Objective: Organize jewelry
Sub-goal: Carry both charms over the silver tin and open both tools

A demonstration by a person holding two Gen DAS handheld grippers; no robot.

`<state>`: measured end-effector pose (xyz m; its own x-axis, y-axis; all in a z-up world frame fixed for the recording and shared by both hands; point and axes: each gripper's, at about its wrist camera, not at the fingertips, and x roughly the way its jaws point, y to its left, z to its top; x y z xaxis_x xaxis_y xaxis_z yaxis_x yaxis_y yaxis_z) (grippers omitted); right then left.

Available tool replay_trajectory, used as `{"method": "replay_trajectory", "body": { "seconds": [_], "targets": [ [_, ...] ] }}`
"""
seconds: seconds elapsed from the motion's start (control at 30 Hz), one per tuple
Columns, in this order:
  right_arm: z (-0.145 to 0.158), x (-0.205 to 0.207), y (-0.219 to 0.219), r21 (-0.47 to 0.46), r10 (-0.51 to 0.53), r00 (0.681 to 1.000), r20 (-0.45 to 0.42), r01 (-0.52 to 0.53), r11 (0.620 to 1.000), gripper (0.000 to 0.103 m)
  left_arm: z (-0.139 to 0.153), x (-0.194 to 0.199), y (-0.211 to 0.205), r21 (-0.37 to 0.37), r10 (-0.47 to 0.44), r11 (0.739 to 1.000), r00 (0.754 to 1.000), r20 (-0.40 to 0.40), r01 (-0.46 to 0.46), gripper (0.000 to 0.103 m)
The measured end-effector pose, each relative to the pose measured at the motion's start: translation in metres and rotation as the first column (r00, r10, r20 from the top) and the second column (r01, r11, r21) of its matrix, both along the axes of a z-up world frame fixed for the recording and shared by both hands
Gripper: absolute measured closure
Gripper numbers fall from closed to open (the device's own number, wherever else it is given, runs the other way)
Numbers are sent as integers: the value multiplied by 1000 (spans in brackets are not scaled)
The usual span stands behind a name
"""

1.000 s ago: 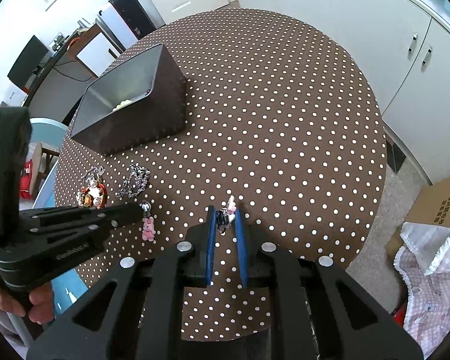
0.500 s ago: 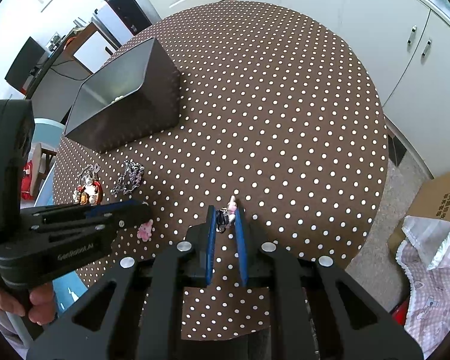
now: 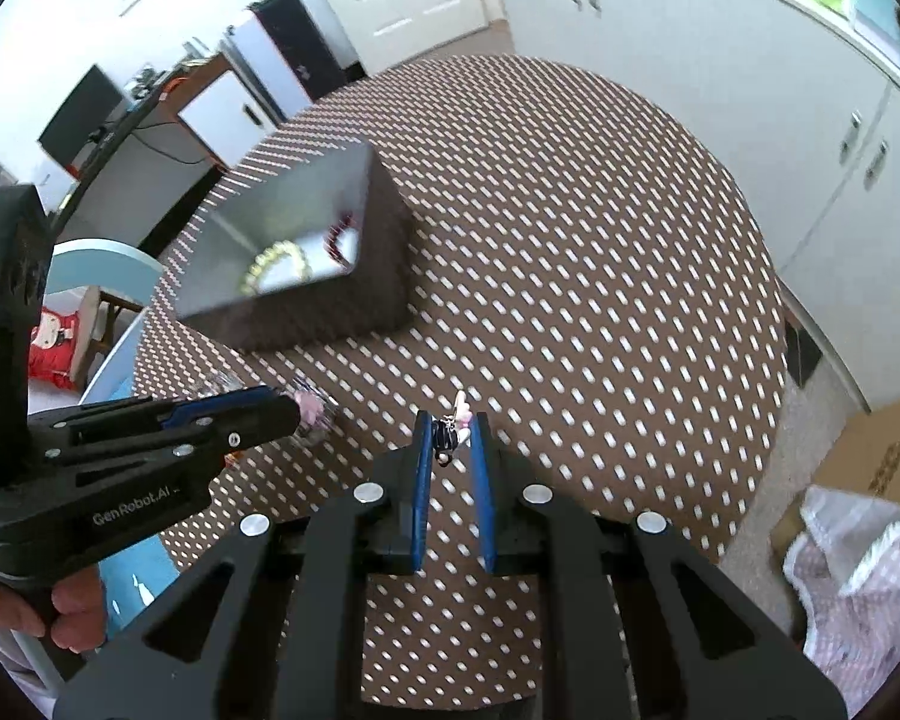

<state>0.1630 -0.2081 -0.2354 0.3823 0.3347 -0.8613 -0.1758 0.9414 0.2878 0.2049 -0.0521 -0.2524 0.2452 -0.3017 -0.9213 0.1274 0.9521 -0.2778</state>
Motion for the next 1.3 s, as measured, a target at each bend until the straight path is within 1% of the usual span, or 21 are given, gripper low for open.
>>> {"method": "replay_trajectory", "body": {
  "seconds": [0.13,0.23,0.33,0.5,0.53,0.57,0.6,0.63,0.67,0.73,0.8,0.97,1.1,1.2,1.3],
  "targets": [
    [13,14,13,13,47,998,40,-48,999,91,22,9,15,-28,70,997,996,51,-68,89],
    [24,27,23,25,84,994,74,-86,996,91,38,15,28,-50,124,992,988,92,-120,89],
    [29,39,36,36,120,988,93,-124,992,91,51,22,38,-64,164,985,980,115,-157,89],
    [27,55,55,59,181,979,95,-187,981,91,61,27,48,-75,187,981,974,128,-178,89],
    [27,57,56,60,189,978,91,-195,979,89,61,28,48,-83,183,981,975,127,-174,88],
    [25,58,58,58,193,978,85,-198,979,83,61,29,48,-90,168,983,979,120,-158,87],
    [23,61,59,40,186,980,73,-189,981,66,59,29,46,-89,166,984,979,119,-156,79],
    [21,62,60,22,180,981,73,-182,983,58,58,30,49,-81,173,983,978,121,-164,67],
    [21,62,60,24,181,981,75,-183,983,58,58,29,51,-74,184,982,974,129,-175,67],
    [21,63,56,39,180,981,68,-183,982,58,55,30,53,-65,184,982,976,117,-178,67],
    [19,64,54,31,171,983,60,-173,984,58,53,30,56,-65,194,980,975,107,-188,67],
    [18,60,44,44,143,989,46,-145,989,58,50,25,60,-49,194,981,976,100,-190,67],
    [15,54,41,37,134,990,38,-136,990,58,49,19,62,-43,192,981,977,97,-189,67],
    [8,48,40,44,145,989,15,-145,988,58,48,10,62,-27,172,985,980,99,-170,67],
    [-1,40,45,41,168,986,-13,-168,985,58,42,1,65,-19,165,986,983,82,-164,67]
  ]
}}
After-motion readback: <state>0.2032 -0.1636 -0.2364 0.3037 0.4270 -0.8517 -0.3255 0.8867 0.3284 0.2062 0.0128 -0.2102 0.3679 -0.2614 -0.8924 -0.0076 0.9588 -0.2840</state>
